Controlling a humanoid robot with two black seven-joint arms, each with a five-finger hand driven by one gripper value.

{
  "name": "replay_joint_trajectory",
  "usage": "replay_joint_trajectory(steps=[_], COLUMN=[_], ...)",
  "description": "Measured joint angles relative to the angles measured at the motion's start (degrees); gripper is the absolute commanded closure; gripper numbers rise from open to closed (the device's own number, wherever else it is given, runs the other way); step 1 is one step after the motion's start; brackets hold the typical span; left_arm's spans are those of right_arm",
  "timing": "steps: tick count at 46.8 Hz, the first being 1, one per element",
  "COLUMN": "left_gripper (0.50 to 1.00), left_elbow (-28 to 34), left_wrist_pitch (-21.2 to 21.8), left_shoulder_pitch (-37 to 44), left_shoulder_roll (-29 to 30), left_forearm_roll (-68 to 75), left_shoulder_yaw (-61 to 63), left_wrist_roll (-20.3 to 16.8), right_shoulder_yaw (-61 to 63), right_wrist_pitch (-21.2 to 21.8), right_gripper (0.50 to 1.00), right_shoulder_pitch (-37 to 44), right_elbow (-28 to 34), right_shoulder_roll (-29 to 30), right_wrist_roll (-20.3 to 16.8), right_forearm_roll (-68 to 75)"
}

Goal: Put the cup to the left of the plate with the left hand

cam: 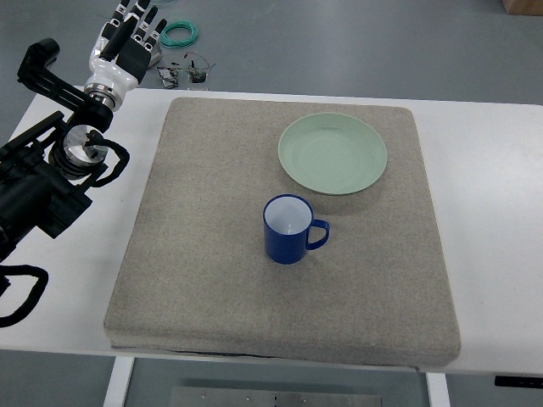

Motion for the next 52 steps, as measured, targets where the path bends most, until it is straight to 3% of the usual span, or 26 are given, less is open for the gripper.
replay_joint_trajectory(steps=[52], left_gripper=[0.506], left_elbow=[0.09], left_wrist_pitch=[0.69], left_shoulder_pitch=[0.00], left_shoulder_roll=[-0.05], left_forearm_roll=[0.28], left_shoulder_yaw=[0.17], left_wrist_roll=[-0.06], right_shoulder_yaw=[0.00], right_wrist_pitch=[0.02], right_gripper=[0.566], right_shoulder_pitch=[0.00], right_elbow=[0.00], right_shoulder_roll=[0.00], right_wrist_roll=[0.00], right_forearm_roll=[0.00])
